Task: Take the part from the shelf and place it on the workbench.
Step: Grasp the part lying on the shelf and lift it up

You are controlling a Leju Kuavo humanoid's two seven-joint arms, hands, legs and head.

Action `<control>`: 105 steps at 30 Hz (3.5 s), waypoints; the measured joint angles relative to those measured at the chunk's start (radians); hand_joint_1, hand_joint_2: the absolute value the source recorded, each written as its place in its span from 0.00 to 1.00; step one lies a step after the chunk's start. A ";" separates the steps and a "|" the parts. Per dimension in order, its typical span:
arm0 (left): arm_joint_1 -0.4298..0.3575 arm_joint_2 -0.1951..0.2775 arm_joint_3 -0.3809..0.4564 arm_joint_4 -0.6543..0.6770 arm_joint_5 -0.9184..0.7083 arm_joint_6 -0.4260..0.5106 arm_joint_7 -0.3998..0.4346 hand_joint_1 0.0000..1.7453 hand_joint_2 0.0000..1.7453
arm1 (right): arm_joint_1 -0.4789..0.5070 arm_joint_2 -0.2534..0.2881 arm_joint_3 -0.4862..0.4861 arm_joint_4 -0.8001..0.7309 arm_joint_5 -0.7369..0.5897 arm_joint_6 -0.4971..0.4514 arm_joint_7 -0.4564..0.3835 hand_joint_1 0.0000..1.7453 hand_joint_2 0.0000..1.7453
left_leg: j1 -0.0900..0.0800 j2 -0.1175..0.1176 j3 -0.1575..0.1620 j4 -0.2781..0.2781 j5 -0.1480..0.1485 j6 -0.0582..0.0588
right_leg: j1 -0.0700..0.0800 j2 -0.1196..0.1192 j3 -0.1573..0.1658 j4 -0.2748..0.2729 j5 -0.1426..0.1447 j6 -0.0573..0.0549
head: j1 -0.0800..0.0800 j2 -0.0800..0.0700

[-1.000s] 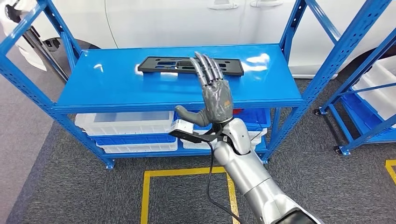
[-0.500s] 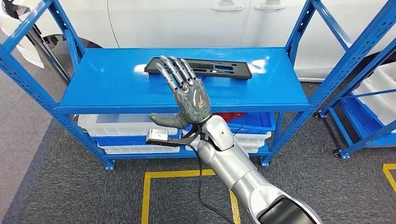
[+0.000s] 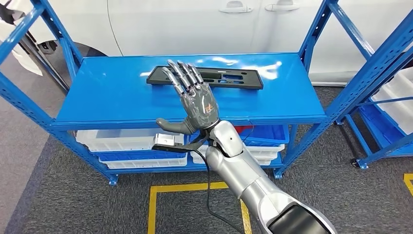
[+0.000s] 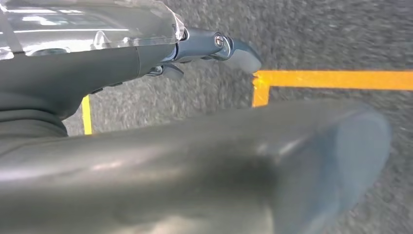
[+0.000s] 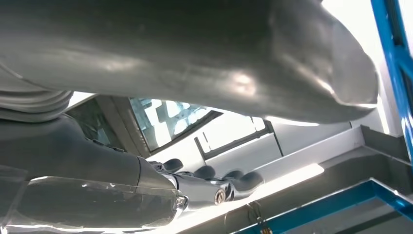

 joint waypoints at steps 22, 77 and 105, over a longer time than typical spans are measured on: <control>0.002 -0.002 0.001 0.006 -0.040 -0.014 0.005 0.00 0.00 | -0.015 -0.020 -0.003 0.103 0.030 0.140 0.122 0.00 1.00 | 0.019 -0.003 -0.078 -0.038 0.073 0.019 | -0.024 0.002 -0.102 0.265 -0.124 0.062 | 0.000 0.000; -0.036 -0.012 -0.018 0.008 -0.072 -0.011 0.032 0.00 0.00 | -0.098 -0.060 0.185 0.438 0.505 0.191 0.429 0.00 1.00 | 0.024 -0.003 -0.080 -0.041 0.075 0.012 | -0.012 0.003 -0.002 0.089 -0.093 0.056 | 0.000 0.000; -0.026 -0.006 -0.018 0.008 -0.063 -0.008 0.020 0.00 0.00 | -0.141 0.004 0.137 0.461 0.486 0.178 0.402 0.00 1.00 | 0.015 -0.002 -0.085 -0.040 0.075 0.005 | -0.008 0.006 0.067 0.027 -0.089 0.044 | 0.000 0.000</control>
